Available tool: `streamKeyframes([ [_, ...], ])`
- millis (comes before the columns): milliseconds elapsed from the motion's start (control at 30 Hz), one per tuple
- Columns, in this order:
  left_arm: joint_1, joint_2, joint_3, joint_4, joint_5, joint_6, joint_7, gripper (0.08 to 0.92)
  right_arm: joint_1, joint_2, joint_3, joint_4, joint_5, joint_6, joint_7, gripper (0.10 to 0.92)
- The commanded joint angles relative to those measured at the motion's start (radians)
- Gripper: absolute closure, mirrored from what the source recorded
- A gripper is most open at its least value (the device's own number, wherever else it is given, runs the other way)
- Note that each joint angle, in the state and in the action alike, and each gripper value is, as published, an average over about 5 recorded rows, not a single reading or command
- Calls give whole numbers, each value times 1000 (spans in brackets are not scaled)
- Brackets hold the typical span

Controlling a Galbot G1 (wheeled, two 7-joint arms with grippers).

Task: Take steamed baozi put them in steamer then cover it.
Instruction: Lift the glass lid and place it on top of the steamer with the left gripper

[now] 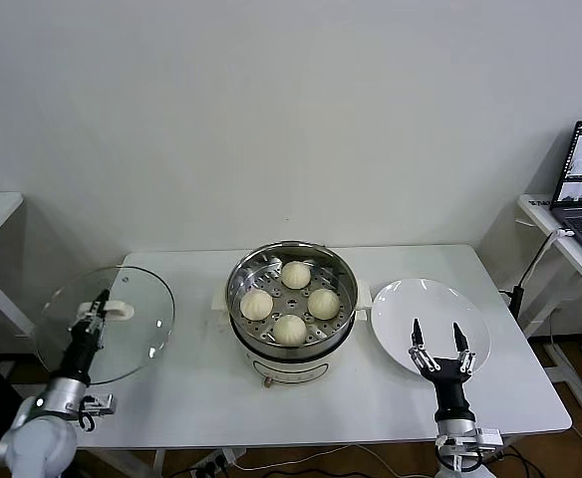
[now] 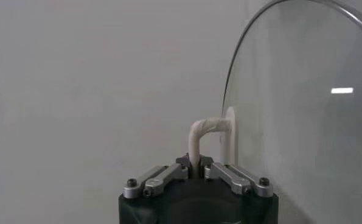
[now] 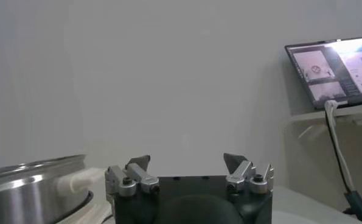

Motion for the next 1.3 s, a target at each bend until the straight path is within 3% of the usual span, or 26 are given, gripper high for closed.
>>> streamKeyframes([
  [33,48,153,205,-397,-166,360,325,806,3,1,-1,-9,0,6,-2,203],
  [367,-135,180,564,-392,-140,574,418,806,-9,12,8,-14,-12,17,-3,203],
  [733,-304,71,822,-277,-1,663,446,806,-27,21,23,-2,-33,18,-2,203],
  [1300,-381,-85,935,-130,135,712,449,806,-40,49,28,-11,-71,25,5,203],
])
